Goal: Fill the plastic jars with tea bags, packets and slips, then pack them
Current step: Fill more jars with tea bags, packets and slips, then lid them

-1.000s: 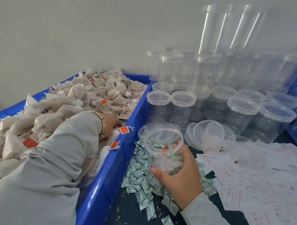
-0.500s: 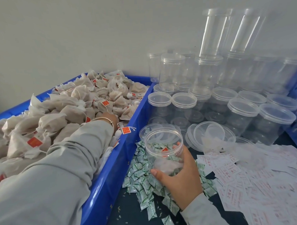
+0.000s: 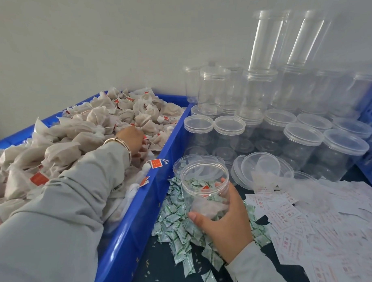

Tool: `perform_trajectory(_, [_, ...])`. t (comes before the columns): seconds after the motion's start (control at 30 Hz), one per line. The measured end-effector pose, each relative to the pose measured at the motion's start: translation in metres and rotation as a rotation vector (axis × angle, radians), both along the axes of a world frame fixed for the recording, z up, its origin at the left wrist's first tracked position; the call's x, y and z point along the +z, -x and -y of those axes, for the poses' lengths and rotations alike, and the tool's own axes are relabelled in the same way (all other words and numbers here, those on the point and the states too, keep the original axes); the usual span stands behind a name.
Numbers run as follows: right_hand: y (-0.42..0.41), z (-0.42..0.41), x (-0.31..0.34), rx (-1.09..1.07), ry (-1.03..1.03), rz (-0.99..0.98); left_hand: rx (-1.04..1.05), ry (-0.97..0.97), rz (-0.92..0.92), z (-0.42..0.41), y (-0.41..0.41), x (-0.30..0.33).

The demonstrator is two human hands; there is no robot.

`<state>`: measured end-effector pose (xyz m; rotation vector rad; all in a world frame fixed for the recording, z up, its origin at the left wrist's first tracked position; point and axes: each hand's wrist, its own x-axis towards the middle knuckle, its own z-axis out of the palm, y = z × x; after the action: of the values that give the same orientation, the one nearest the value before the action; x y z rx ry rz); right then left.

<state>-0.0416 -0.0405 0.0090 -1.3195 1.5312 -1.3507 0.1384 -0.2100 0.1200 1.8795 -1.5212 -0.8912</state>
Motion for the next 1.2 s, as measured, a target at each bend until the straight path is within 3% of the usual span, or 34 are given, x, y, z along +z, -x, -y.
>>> perform_trajectory(0.1, [0.0,0.0,0.0,0.008,-0.004,-0.01,0.128,-0.056,-0.397,0.001,0.0,0.005])
perform_trajectory(0.2, [-0.001,0.0,0.0,0.016,-0.002,0.002,0.105,0.02,-0.578,-0.002,0.003,0.013])
perform_trajectory(0.4, [-0.001,0.0,0.002,0.039,-0.002,0.032,-0.084,0.23,-0.945,-0.021,0.005,0.035])
perform_trajectory(0.53, [-0.002,-0.001,0.004,0.048,-0.013,0.045,-0.324,0.246,-1.111,-0.041,0.008,0.049])
perform_trajectory(0.73, [-0.004,-0.002,0.006,0.052,0.002,0.023,-0.613,0.081,-1.117,-0.064,0.024,0.049])
perform_trajectory(0.87, [-0.005,-0.002,0.006,0.053,0.009,0.008,-0.752,-0.062,-1.027,-0.073,0.035,0.038])
perform_trajectory(1.07, [-0.007,-0.003,0.004,0.046,0.028,0.032,-0.768,-0.081,-0.706,-0.08,0.051,0.022])
perform_trajectory(1.2, [-0.007,-0.004,0.004,0.021,0.027,-0.013,-0.808,-0.115,-0.754,-0.084,0.055,0.015])
